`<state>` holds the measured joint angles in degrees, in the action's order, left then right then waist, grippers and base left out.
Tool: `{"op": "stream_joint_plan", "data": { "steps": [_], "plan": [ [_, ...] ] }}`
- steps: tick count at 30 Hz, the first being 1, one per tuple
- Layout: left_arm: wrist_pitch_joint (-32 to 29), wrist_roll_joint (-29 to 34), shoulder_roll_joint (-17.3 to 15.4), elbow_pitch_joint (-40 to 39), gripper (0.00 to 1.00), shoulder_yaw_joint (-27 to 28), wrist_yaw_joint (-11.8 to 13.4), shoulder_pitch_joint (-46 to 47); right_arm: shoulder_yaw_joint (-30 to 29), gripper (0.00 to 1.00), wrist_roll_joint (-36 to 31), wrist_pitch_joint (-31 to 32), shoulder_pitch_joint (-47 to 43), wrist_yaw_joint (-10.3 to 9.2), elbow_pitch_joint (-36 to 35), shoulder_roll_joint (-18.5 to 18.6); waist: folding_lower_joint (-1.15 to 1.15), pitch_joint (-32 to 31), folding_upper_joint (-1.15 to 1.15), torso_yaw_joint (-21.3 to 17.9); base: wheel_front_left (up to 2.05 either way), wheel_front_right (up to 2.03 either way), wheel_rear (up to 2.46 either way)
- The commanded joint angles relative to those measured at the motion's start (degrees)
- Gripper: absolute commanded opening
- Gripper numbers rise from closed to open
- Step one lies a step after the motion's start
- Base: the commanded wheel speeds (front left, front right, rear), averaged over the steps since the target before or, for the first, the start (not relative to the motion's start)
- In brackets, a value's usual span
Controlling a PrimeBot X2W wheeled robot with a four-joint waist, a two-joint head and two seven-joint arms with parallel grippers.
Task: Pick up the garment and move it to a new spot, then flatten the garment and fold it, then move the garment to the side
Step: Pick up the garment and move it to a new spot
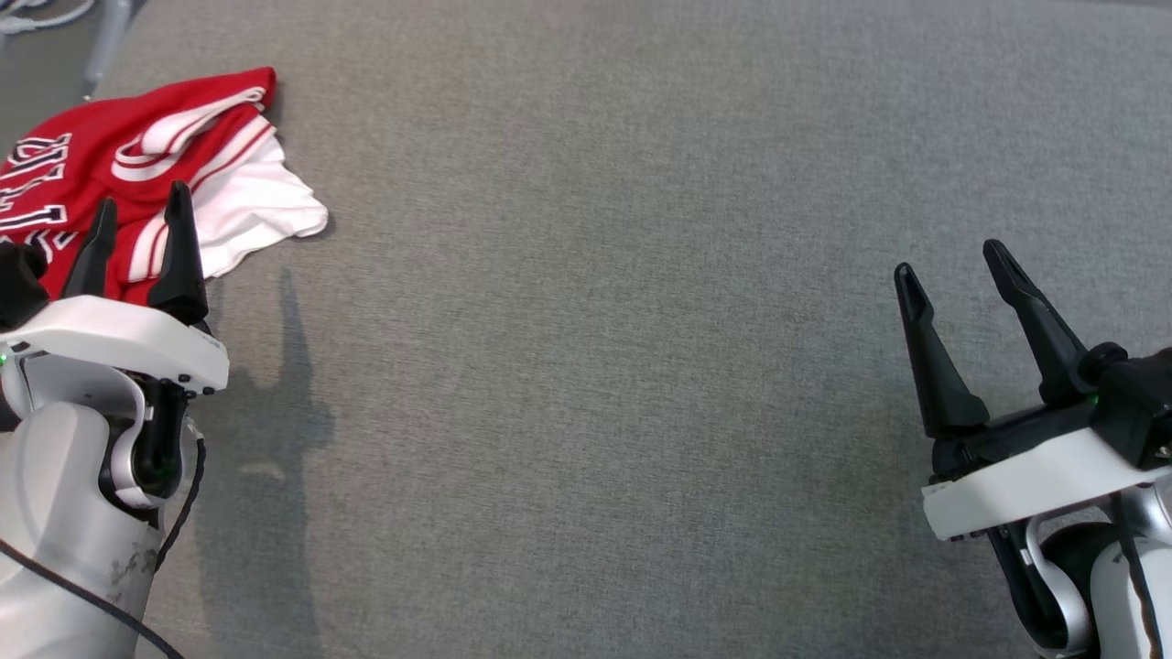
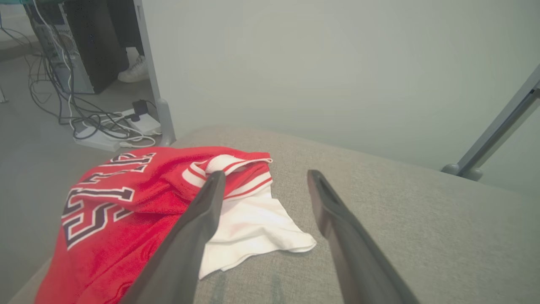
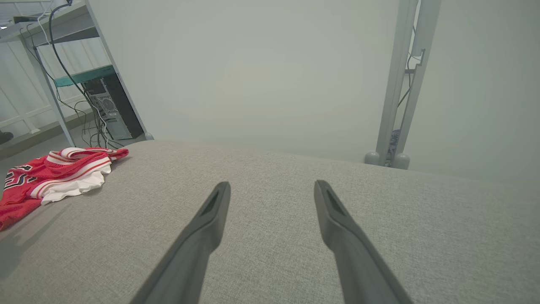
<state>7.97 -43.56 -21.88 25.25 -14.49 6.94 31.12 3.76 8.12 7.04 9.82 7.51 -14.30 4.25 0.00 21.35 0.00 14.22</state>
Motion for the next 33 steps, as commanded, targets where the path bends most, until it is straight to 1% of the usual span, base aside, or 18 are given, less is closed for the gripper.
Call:
{"op": "stream_joint_plan", "data": {
  "steps": [1, 6, 7, 11, 14, 15, 16, 17, 22, 23, 25, 26, 29, 33],
  "plan": [
    [-0.3, -0.8, 0.1, 2.1, 1.0, 0.2, -0.9, 2.0, 0.1, 1.0, -0.2, -0.2, 1.0, -0.04, 0.0, 0.4, 0.0, 3.3, 0.0, -2.8, 0.0, 0.0, 0.0],
    [-2.6, -3.0, 1.2, 15.8, 1.0, -0.3, -5.8, 8.2, 1.7, 1.0, 0.2, -0.6, 3.1, -0.04, 0.8, 0.8, 0.0, 6.6, 0.0, -5.1, 0.0, 0.0, 0.0],
    [-3.2, -3.7, 1.4, 20.4, 1.0, -0.4, -7.6, 10.5, 2.1, 1.0, 0.3, -0.8, 3.9, -0.04, 1.1, 0.9, 0.0, 7.5, 0.0, -5.9, 0.0, 0.0, 0.0],
    [-5.2, -4.9, 1.9, 28.3, 1.0, -0.6, -10.4, 14.1, 2.5, 1.0, 0.3, -1.3, 4.7, -0.04, 1.7, 0.9, 0.0, 8.5, 0.0, -7.0, 0.0, 0.0, 0.0],
    [-7.6, -5.9, 3.0, 33.3, 1.0, -0.8, -11.5, 15.7, 2.4, 1.0, 0.1, -1.6, 4.8, -0.04, 2.0, 0.9, 0.0, 8.8, 0.0, -7.4, 0.0, 0.0, 0.0],
    [-8.6, -6.0, 3.1, 34.7, 0.81, -1.1, -11.9, 16.2, 2.4, 1.0, 0.1, -1.7, 4.8, -0.04, 2.1, 0.9, 0.0, 8.8, 0.0, -7.5, 0.0, 0.0, 0.0],
    [-8.7, -6.0, 3.1, 35.8, 0.36, -1.2, -12.1, 16.7, 2.4, 1.0, 0.1, -1.7, 4.8, -0.04, 2.2, 0.9, 0.0, 8.8, 0.0, -7.6, 0.0, 0.0, 0.0],
    [-7.8, -5.8, 2.9, 36.8, 0.0, -1.3, -12.3, 17.2, 2.3, 1.0, 0.1, -1.8, 4.8, -0.04, 2.4, 0.9, 0.0, 8.7, 0.0, -7.7, 0.0, 0.0, 0.0],
    [-1.5, -3.9, 1.5, 39.2, 0.0, -1.8, -12.2, 18.3, 1.9, 1.0, 0.2, -2.5, 4.3, -0.04, 3.1, 0.7, 0.0, 6.6, 0.0, -7.9, 0.0, 0.0, 0.0],
    [-1.5, -3.9, 1.5, 39.2, 0.0, -1.8, -12.2, 18.3, 1.9, 1.0, 0.2, -2.5, 4.3, -0.04, 3.1, 0.7, 0.0, 6.6, 0.0, -7.9, 0.0, 0.0, 0.0],
    [2.2, -2.7, 1.0, 39.3, 0.0, -2.4, -12.3, 18.6, 1.2, 1.0, 0.3, -3.0, 3.5, -0.04, 3.5, 0.6, 0.0, 4.5, 0.0, -7.4, 0.0, 0.0, 0.0],
    [2.2, -2.7, 1.0, 39.3, 0.0, -2.4, -12.3, 18.6, 1.2, 1.0, 0.3, -3.0, 3.5, -0.04, 3.5, 0.6, 0.0, 4.5, 0.0, -7.4, 0.0, 0.0, 0.0],
    [4.8, -1.5, 0.3, 38.3, 0.0, -2.9, -11.9, 19.1, 0.6, 1.0, 0.4, -3.3, 2.6, -0.04, 3.8, 0.4, 0.0, 2.1, 0.0, -6.8, 0.0, 0.0, 0.0],
    [6.6, 0.1, -0.8, 34.8, 0.0, -2.8, -10.8, 18.0, -0.2, 1.0, 0.9, -4.1, 1.1, -0.04, 4.5, 0.2, 0.0, -1.5, 0.0, -6.4, 0.0, 0.0, 0.0]
  ]
}}
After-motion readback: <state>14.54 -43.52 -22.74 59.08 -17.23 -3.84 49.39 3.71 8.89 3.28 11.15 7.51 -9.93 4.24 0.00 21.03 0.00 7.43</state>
